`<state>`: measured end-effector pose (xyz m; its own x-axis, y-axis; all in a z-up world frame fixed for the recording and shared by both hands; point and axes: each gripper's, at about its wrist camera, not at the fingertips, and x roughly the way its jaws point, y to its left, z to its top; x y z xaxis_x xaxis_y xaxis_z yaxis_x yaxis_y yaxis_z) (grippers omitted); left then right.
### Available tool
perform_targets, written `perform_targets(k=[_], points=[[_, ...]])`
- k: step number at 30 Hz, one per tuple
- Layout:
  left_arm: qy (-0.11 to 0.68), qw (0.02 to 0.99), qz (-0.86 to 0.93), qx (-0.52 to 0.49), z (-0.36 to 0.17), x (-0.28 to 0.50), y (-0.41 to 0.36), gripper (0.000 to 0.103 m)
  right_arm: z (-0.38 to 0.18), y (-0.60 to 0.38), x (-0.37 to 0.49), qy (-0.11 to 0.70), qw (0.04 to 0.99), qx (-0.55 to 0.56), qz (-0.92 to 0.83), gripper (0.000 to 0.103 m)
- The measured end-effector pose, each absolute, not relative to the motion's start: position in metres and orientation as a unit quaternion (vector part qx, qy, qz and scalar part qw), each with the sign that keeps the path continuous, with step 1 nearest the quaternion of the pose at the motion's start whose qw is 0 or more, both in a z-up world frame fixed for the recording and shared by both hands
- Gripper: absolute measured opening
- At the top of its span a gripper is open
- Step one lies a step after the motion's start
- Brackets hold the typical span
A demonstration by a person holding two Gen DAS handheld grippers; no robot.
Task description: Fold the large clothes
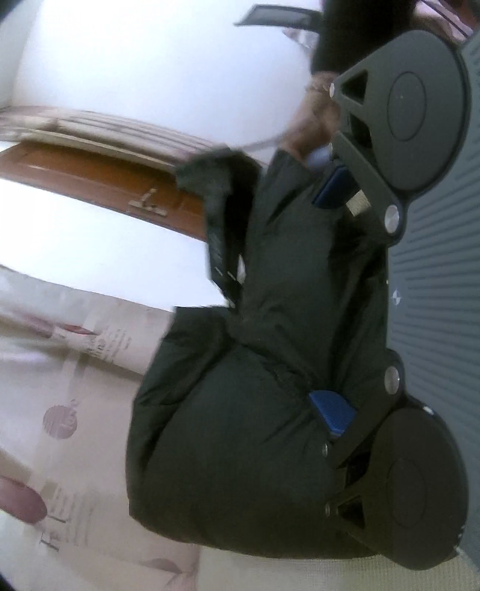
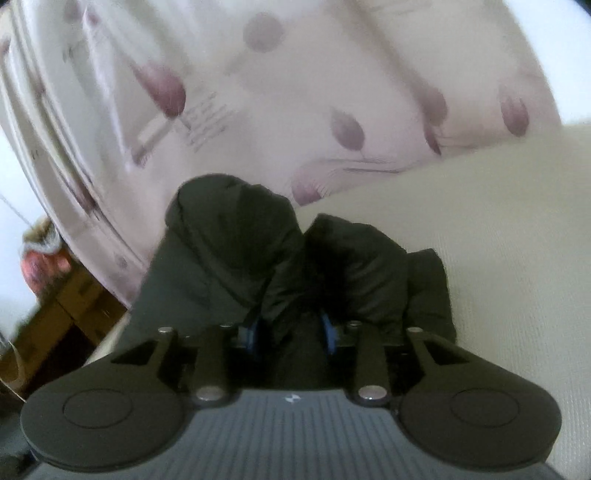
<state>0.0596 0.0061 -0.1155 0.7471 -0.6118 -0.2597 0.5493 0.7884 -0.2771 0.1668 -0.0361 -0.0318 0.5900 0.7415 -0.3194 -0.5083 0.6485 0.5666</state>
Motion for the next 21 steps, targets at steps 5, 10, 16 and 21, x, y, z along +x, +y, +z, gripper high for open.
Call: perform_targets(k=[5, 10, 16, 21], points=[[0.167, 0.929, -0.315, -0.102, -0.116, 0.062, 0.008, 0.103, 0.048, -0.009, 0.154, 0.235, 0.881, 0.246, 0.329, 0.077], [0.164, 0.932, -0.307, -0.098, -0.117, 0.061, 0.005, 0.103, 0.095, -0.018, 0.060, 0.226, 0.900, 0.131, 0.349, 0.080], [0.146, 0.939, -0.299, -0.088, -0.111, 0.049, 0.009, 0.103, 0.041, 0.025, -0.075, 0.230, 0.927, -0.087, 0.284, 0.040], [0.122, 0.953, -0.236, -0.146, -0.093, 0.040, 0.043, 0.103, -0.030, -0.017, -0.090, 0.277, 0.907, 0.153, 0.279, 0.040]])
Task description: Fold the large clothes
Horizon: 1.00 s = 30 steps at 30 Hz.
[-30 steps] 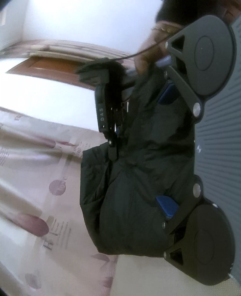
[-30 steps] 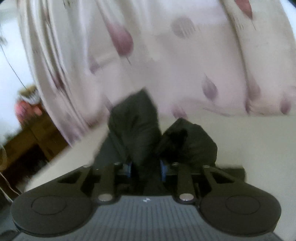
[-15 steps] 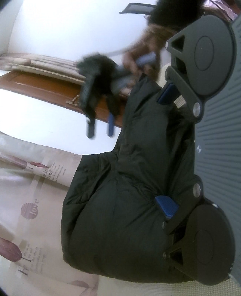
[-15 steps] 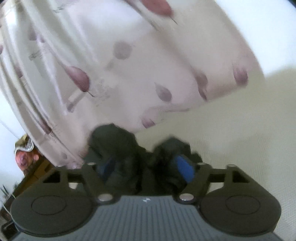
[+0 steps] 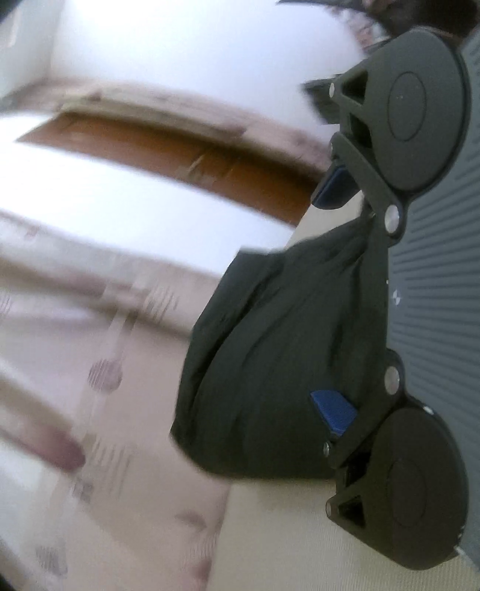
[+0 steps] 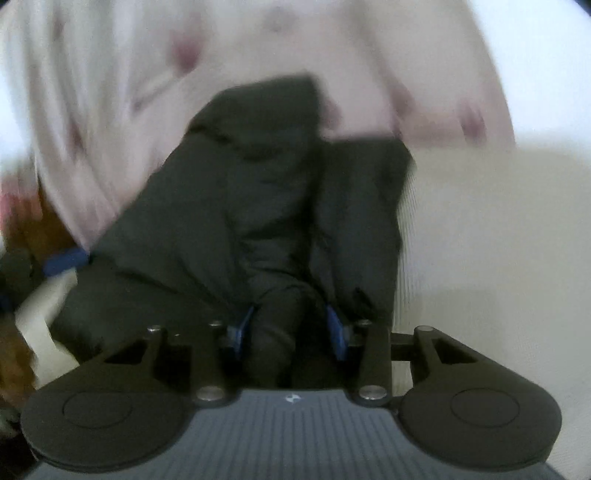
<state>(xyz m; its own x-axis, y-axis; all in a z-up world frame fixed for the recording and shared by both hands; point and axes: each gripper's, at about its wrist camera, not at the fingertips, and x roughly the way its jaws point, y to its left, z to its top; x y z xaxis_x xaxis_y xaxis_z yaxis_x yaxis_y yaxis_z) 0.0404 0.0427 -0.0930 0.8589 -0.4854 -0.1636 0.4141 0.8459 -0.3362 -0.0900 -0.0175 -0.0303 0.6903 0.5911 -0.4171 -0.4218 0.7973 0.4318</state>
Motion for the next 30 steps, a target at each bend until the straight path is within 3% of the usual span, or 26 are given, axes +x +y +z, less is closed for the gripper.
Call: perform_targets(k=[4, 11, 19, 30], points=[[0.143, 0.950, -0.231, -0.152, -0.091, 0.048, 0.045, 0.101, -0.042, -0.008, -0.100, 0.282, 0.892, 0.203, 0.291, 0.040], [0.181, 0.971, -0.154, -0.005, -0.098, 0.055, 0.007, 0.102, -0.037, 0.086, -0.150, 0.278, 0.900, 0.187, 0.281, 0.042], [0.238, 0.963, -0.128, 0.016, -0.088, 0.070, 0.002, 0.103, -0.007, 0.178, -0.213, 0.282, 0.923, 0.129, 0.227, 0.051], [0.260, 0.957, -0.119, 0.041, -0.086, 0.074, -0.003, 0.103, -0.001, 0.269, -0.243, 0.283, 0.927, 0.145, 0.197, 0.054]])
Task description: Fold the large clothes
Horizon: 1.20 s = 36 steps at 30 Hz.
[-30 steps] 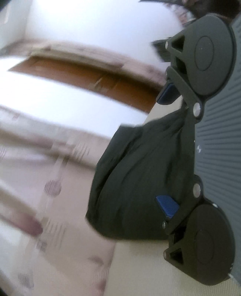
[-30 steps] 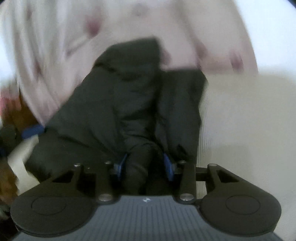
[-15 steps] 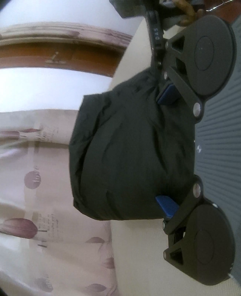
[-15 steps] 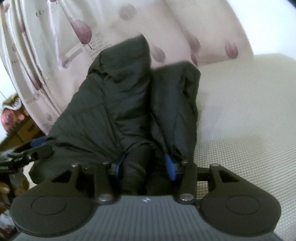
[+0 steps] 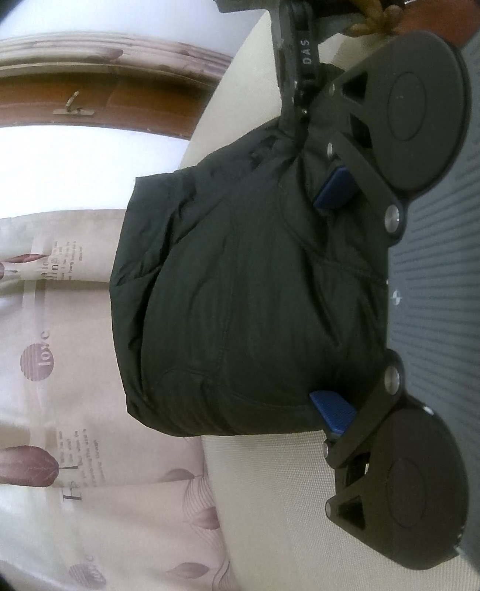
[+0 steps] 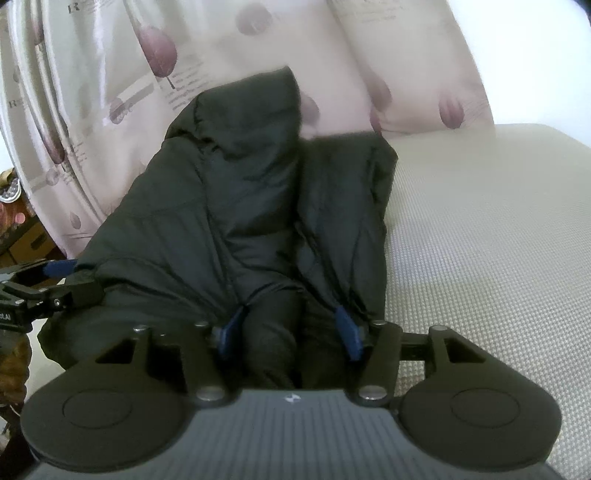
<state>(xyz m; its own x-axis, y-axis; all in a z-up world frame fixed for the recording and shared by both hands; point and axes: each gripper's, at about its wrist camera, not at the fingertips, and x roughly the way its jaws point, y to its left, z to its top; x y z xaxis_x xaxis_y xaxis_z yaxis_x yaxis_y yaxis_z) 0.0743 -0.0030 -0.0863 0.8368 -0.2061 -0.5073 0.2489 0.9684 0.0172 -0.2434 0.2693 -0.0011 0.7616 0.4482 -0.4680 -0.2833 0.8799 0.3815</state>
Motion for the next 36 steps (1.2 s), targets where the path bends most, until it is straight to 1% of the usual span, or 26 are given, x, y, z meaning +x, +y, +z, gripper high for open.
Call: perform_targets(k=[5, 7, 11, 15, 19, 22, 25, 28, 29, 31, 34, 35, 36], points=[[0.262, 0.957, -0.115, 0.045, -0.087, 0.075, -0.004, 0.103, 0.000, 0.253, -0.240, 0.292, 0.926, 0.152, 0.187, 0.055], [0.262, 0.957, -0.113, 0.047, -0.088, 0.075, -0.005, 0.103, 0.004, 0.272, -0.245, 0.297, 0.923, 0.160, 0.186, 0.056], [0.265, 0.957, -0.109, 0.046, -0.089, 0.075, -0.007, 0.103, 0.024, 0.314, -0.250, 0.312, 0.919, 0.162, 0.178, 0.064], [0.266, 0.957, -0.108, 0.047, -0.088, 0.075, -0.008, 0.103, 0.068, 0.354, -0.257, 0.273, 0.939, 0.135, 0.159, 0.069], [0.266, 0.957, -0.105, 0.048, -0.089, 0.075, -0.009, 0.103, 0.112, 0.394, -0.243, 0.229, 0.954, 0.095, 0.169, 0.070], [0.264, 0.958, -0.102, 0.051, -0.090, 0.074, -0.011, 0.103, 0.133, 0.422, -0.208, 0.221, 0.956, 0.032, 0.189, 0.071], [0.264, 0.958, -0.101, 0.053, -0.091, 0.074, -0.012, 0.103, 0.137, 0.430, -0.144, 0.227, 0.953, -0.043, 0.198, 0.070], [0.262, 0.958, -0.101, 0.053, -0.091, 0.074, -0.012, 0.103, 0.134, 0.446, -0.079, 0.251, 0.948, -0.114, 0.161, 0.070], [0.261, 0.959, -0.102, 0.053, -0.092, 0.074, -0.012, 0.103, 0.130, 0.451, -0.062, 0.259, 0.946, -0.122, 0.150, 0.070], [0.257, 0.959, -0.106, 0.055, -0.093, 0.073, -0.012, 0.103, 0.119, 0.454, -0.029, 0.275, 0.947, -0.104, 0.127, 0.070], [0.252, 0.960, -0.110, 0.056, -0.094, 0.071, -0.012, 0.103, 0.109, 0.453, 0.010, 0.300, 0.947, -0.037, 0.110, 0.071], [0.250, 0.960, -0.112, 0.054, -0.094, 0.070, -0.011, 0.103, 0.103, 0.454, 0.021, 0.308, 0.945, -0.021, 0.108, 0.073], [0.247, 0.961, -0.114, 0.049, -0.093, 0.069, -0.010, 0.103, 0.095, 0.454, 0.031, 0.316, 0.943, -0.004, 0.107, 0.081]])
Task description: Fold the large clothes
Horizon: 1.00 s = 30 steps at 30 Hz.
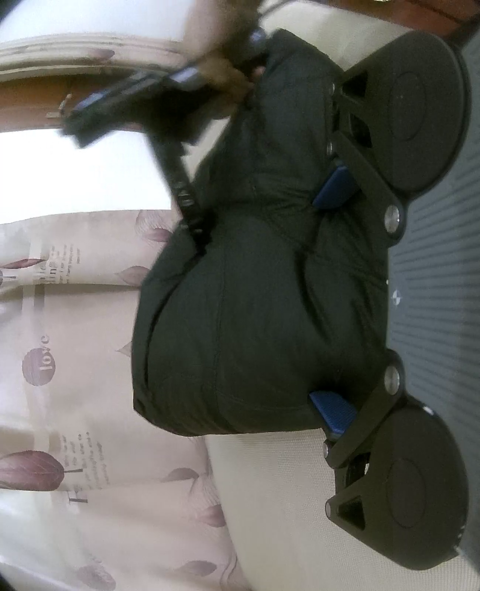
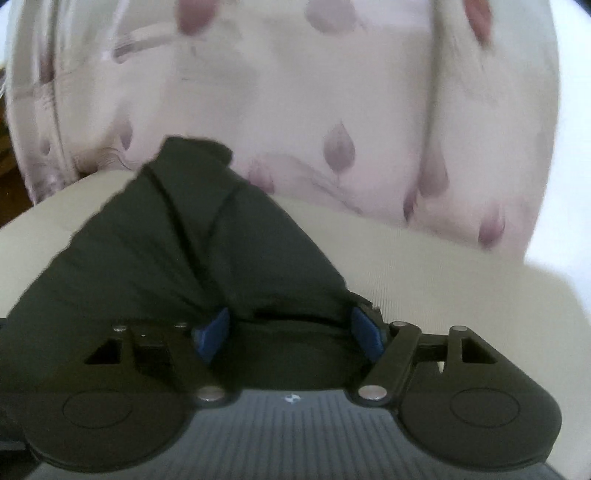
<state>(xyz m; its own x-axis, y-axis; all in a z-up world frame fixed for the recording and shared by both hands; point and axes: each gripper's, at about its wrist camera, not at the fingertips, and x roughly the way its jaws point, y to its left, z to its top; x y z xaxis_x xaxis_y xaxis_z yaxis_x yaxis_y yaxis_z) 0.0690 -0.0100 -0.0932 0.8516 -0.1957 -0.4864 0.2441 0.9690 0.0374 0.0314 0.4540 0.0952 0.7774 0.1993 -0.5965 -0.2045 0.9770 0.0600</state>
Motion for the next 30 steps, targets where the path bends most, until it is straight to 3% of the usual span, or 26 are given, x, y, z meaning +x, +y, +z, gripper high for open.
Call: perform_targets(k=[1, 2, 3, 5, 9, 13, 15, 17, 21, 28, 30], points=[[0.245, 0.962, -0.116, 0.043, -0.092, 0.068, -0.008, 0.103, 0.086, 0.457, 0.044, 0.324, 0.941, 0.016, 0.100, 0.087], [0.245, 0.962, -0.116, 0.032, -0.091, 0.067, -0.004, 0.103, 0.078, 0.455, 0.053, 0.329, 0.939, 0.032, 0.093, 0.099], [0.241, 0.963, -0.118, 0.015, -0.090, 0.065, 0.001, 0.103, 0.067, 0.452, 0.065, 0.337, 0.935, 0.054, 0.091, 0.103], [0.236, 0.965, -0.115, -0.024, -0.085, 0.061, 0.014, 0.103, 0.048, 0.448, 0.085, 0.342, 0.928, 0.112, 0.100, 0.103], [0.196, 0.970, -0.122, -0.076, -0.067, 0.048, 0.032, 0.099, 0.027, 0.465, 0.111, 0.338, 0.929, 0.114, 0.096, 0.103], [0.148, 0.966, -0.211, -0.013, -0.048, 0.041, 0.006, 0.084, 0.025, 0.469, 0.125, 0.342, 0.927, 0.116, 0.102, 0.103], [0.146, 0.953, -0.267, -0.010, -0.048, 0.043, -0.008, 0.072, 0.025, 0.470, 0.128, 0.348, 0.924, 0.115, 0.108, 0.103], [0.164, 0.934, -0.317, -0.006, -0.053, 0.051, -0.027, 0.050, 0.028, 0.467, 0.131, 0.355, 0.921, 0.113, 0.115, 0.103], [0.178, 0.909, -0.376, 0.009, -0.071, 0.066, -0.064, 0.038, 0.022, 0.459, 0.154, 0.370, 0.914, 0.103, 0.130, 0.103], [0.242, 0.877, -0.415, -0.023, -0.117, 0.109, -0.091, 0.032, -0.003, 0.449, 0.241, 0.396, 0.901, 0.074, 0.160, 0.103], [0.258, 0.877, -0.403, -0.046, -0.126, 0.119, -0.087, 0.022, -0.007, 0.443, 0.267, 0.400, 0.900, 0.066, 0.163, 0.103]])
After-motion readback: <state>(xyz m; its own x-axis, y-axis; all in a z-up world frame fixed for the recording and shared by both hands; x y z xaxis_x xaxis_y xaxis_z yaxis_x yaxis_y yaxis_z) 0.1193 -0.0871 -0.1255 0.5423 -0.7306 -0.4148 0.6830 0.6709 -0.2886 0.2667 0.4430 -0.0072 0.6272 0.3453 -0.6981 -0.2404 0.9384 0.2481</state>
